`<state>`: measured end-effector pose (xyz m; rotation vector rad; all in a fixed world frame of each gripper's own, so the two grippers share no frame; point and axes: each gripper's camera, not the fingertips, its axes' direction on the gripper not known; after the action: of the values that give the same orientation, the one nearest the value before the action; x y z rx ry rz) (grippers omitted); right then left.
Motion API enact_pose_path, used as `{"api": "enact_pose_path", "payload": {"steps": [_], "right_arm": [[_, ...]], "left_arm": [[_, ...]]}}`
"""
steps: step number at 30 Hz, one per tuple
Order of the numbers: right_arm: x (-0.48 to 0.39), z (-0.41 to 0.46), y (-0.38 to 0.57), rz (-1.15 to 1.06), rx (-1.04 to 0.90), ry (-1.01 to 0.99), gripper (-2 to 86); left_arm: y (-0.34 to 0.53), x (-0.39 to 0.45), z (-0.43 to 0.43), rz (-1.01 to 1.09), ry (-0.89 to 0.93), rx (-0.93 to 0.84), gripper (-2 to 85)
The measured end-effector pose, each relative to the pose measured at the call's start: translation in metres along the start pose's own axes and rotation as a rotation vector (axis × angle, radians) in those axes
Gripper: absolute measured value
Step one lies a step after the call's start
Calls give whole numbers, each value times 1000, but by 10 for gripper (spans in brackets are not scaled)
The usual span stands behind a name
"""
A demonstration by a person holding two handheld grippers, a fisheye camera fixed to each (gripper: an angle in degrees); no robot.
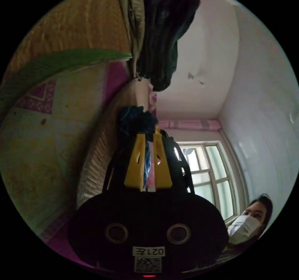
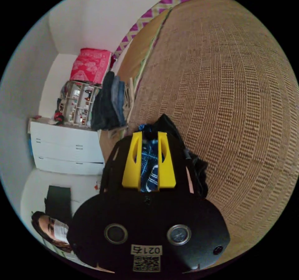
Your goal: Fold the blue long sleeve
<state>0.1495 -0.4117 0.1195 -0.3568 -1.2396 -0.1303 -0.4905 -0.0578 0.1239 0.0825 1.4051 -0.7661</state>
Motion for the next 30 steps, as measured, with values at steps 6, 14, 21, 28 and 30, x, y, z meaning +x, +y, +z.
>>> {"api": "enact_pose_path", "payload": {"steps": [6, 14, 21, 28, 30], "right_arm": [[-77, 7, 78, -461, -79, 69, 62], [-123, 153, 216, -830, -140, 721, 48], [-113, 149, 230, -778, -28, 673, 39], [-106, 61, 230, -463, 141, 517, 107], [-89, 23, 239, -327, 227, 447, 111]], "left_arm": [[25, 80, 27, 520, -232, -100, 36], [-2, 75, 168, 703, -754, -389, 11], [18, 90, 181, 775, -786, -376, 8], [43, 127, 151, 809, -695, -320, 66], [54, 134, 140, 831, -683, -327, 72]]}}
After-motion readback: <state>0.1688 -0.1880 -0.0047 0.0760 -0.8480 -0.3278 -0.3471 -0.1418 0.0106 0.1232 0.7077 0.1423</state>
